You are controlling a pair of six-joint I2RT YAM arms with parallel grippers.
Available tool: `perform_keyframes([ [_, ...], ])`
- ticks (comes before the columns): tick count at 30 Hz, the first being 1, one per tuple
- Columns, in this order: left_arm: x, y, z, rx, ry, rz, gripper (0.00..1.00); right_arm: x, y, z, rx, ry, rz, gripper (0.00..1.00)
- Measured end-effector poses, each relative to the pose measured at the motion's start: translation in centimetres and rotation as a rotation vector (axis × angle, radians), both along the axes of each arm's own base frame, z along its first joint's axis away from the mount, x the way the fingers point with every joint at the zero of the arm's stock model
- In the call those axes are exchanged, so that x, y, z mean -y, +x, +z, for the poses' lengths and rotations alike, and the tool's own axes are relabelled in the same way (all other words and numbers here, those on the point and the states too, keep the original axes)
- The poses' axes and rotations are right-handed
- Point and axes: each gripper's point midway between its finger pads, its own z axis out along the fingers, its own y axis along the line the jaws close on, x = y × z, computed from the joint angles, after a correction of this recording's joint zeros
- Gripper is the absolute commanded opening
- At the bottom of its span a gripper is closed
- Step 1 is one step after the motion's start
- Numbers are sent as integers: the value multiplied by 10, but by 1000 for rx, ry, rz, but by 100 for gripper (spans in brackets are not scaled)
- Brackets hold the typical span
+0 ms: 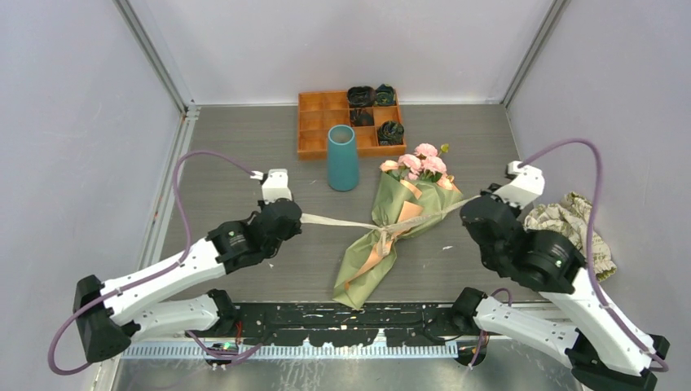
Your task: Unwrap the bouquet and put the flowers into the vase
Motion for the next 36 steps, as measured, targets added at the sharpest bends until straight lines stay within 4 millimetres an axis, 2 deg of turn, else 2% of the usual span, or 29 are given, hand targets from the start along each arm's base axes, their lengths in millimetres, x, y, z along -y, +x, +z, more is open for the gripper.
perform_keyframes([
  [3, -16, -5, 8, 18, -7, 40, 0, 22, -7, 19, 45, -4, -66, 1],
  [8, -60, -17, 25, 55, -13, 164, 0, 51, -18, 38, 87, -28, -161, 1],
  [11, -85, -23, 42, 97, -23, 238, 0, 64, -24, 43, 101, -38, -204, 1],
  [12, -108, -28, 59, 145, -34, 296, 0, 76, -30, 47, 114, -48, -245, 1],
  [13, -109, -28, 60, 148, -34, 299, 0, 77, -31, 47, 114, -48, -247, 1],
  [16, -128, -34, 71, 190, -47, 350, 0, 84, -34, 50, 133, -31, -282, 1],
  [19, -146, -39, 75, 211, -45, 405, 0, 89, -36, 61, 186, 39, -316, 1],
  [22, -160, -44, 77, 226, -39, 446, 5, 94, -39, 65, 220, 89, -334, 5],
  [24, -166, -46, 77, 232, -34, 462, 14, 96, -41, 67, 233, 111, -341, 12],
  [27, -171, -48, 77, 237, -25, 474, 40, 94, -39, 67, 234, 120, -344, 37],
  [30, -172, -48, 78, 238, -12, 466, 57, 89, -36, 65, 224, 116, -345, 57],
  [33, -165, -46, 79, 234, -9, 428, 63, 82, -32, 58, 190, 80, -332, 61],
  [36, -147, -42, 80, 222, -32, 360, 59, 74, -29, 45, 131, 29, -295, 60],
])
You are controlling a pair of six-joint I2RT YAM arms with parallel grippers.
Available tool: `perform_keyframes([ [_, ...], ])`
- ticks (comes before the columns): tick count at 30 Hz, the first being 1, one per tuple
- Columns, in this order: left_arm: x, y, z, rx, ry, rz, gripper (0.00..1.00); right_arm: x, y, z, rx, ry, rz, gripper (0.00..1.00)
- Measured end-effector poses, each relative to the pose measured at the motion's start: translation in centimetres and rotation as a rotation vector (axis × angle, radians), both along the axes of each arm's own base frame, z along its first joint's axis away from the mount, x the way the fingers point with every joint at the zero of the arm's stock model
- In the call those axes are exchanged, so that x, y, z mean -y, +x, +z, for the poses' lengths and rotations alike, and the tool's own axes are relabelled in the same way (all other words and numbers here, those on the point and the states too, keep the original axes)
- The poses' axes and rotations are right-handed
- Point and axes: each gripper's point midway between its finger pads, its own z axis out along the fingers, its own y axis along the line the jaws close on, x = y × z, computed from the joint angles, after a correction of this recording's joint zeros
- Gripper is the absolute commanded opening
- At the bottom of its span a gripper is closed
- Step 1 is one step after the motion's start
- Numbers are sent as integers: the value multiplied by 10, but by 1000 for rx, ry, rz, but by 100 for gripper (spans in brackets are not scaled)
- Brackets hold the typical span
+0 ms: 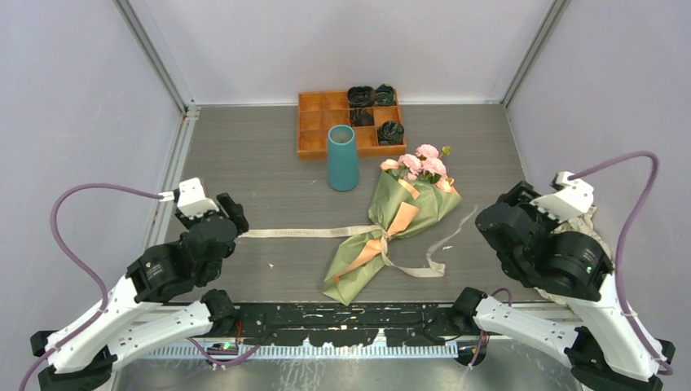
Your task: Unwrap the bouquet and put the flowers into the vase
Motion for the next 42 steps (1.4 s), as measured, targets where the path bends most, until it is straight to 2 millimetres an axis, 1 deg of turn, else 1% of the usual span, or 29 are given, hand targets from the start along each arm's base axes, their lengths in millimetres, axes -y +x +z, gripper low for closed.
perform_keyframes([
  [1, 8, 2, 0, -5, -4, -32, 54, -5, 1, -5, -21, -7, 18, 60],
  [3, 28, 7, -3, -18, -19, -102, 37, -19, 6, -19, -66, -9, 72, 59],
  [4, 40, 9, -5, -27, -29, -138, 28, -30, 10, -28, -89, -2, 107, 59],
  [6, 68, 15, -13, -52, -47, -225, 13, -55, 18, -47, -139, 24, 184, 59],
  [8, 101, 20, -26, -91, -61, -321, 4, -89, 26, -74, -203, 66, 282, 58],
  [9, 119, 23, -36, -116, -69, -375, 2, -108, 30, -91, -246, 86, 335, 58],
  [11, 148, 25, -56, -162, -85, -451, 1, -141, 34, -125, -333, 120, 421, 57],
  [13, 172, 25, -89, -234, -82, -519, 1, -171, 37, -158, -408, 156, 495, 57],
  [14, 178, 23, -102, -265, -79, -544, 1, -183, 37, -172, -437, 173, 525, 57],
  [16, 191, 16, -125, -321, -85, -598, 1, -199, 33, -197, -488, 204, 580, 56],
  [18, 205, 11, -138, -363, -105, -652, 1, -210, 30, -210, -516, 230, 618, 54],
  [22, 238, 7, -141, -379, -189, -756, 1, -227, 34, -224, -528, 260, 658, 51],
  [23, 243, 6, -141, -381, -205, -770, 0, -230, 35, -228, -530, 262, 661, 50],
  [25, 255, 5, -145, -393, -234, -805, 0, -232, 36, -237, -536, 259, 662, 49],
  [28, 269, 2, -155, -430, -269, -840, 0, -230, 37, -251, -560, 245, 648, 46],
  [33, 283, -5, -174, -497, -299, -879, 0, -222, 43, -262, -566, 225, 612, 42],
  [38, 295, -6, -188, -542, -307, -899, 0, -213, 51, -264, -549, 210, 577, 40],
  [42, 297, -6, -204, -576, -291, -890, 0, -210, 53, -259, -529, 206, 570, 40],
])
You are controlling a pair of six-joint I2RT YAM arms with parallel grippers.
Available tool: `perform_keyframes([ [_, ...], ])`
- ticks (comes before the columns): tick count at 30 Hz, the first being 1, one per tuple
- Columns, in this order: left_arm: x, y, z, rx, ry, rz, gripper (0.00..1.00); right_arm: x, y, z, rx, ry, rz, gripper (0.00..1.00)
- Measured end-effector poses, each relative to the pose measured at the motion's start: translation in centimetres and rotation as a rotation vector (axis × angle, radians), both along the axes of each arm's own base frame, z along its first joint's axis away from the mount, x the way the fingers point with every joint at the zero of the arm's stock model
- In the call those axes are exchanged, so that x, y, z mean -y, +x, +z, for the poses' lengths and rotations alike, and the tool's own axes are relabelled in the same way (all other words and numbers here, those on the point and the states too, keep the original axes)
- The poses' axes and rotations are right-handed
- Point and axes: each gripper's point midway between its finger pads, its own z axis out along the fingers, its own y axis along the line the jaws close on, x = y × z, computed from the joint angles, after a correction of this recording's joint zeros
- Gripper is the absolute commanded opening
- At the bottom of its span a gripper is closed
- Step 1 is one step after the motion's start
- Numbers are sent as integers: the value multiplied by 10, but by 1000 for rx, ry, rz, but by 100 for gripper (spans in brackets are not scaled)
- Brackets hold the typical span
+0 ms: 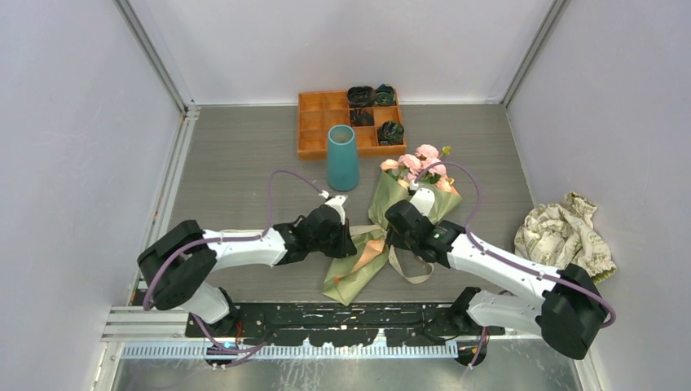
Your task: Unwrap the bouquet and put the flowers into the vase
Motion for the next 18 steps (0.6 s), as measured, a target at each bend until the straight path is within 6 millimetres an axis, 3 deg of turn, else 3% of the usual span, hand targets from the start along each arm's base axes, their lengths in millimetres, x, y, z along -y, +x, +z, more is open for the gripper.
perform_keyframes([
  [12, 5, 4, -29, -33, 65, 0, 0, 9, -7, 27, 58, 51, -2, 41],
  [18, 10, 8, -30, -31, 64, -1, 0, 11, -8, 9, 24, 16, -6, 38],
])
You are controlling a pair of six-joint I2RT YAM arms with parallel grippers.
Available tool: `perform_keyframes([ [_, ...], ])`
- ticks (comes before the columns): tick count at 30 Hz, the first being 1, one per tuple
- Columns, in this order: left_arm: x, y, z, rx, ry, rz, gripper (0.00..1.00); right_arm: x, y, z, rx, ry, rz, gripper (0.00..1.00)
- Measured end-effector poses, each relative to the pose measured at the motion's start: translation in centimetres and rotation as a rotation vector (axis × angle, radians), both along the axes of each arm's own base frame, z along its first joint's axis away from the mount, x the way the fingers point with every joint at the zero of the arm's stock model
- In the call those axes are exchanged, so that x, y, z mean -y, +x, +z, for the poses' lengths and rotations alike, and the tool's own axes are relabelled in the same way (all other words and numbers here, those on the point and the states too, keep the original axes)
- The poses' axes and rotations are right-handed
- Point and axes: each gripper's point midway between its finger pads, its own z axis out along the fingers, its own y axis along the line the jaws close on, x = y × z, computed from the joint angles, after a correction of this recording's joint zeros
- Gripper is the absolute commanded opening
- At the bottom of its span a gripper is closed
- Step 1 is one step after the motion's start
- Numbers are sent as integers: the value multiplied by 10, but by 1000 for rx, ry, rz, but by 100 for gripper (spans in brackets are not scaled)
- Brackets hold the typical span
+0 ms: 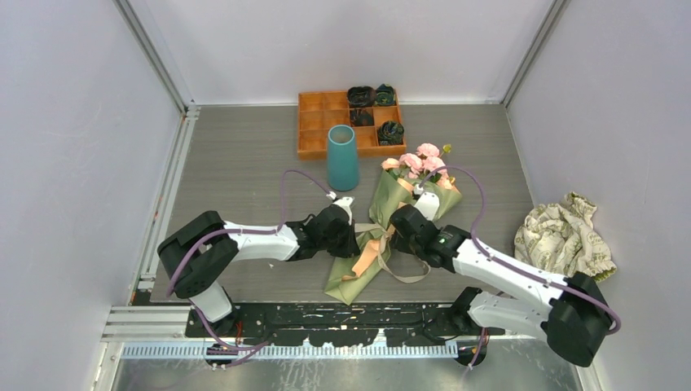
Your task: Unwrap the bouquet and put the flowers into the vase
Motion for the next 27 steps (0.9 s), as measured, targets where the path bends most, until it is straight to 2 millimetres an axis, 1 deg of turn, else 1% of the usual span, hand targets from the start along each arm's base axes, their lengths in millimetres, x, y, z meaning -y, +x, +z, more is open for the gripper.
perform_keyframes([
  [2, 0, 0, 0, 0, 1, 0, 0, 0, -2, -15, -30, -22, 2, 39],
  [4, 0, 0, 0, 1, 1, 0, 0, 1, -4, -26, -58, -40, 6, 42],
  [6, 0, 0, 0, 3, 2, -1, 0, -2, -3, -31, -67, -44, 8, 46],
  [12, 0, 1, 0, 4, 3, 0, 0, -5, 2, -32, -56, -50, 11, 47],
  [18, -1, 1, 0, 4, 4, 0, 0, -9, 11, -32, -54, -83, 19, 45],
  [23, -1, 1, 0, 4, 5, 0, 0, -10, 15, -38, -58, -111, 25, 44],
  [27, -1, 2, 0, 8, 6, 5, 0, -12, 19, -37, -49, -122, 28, 45],
])
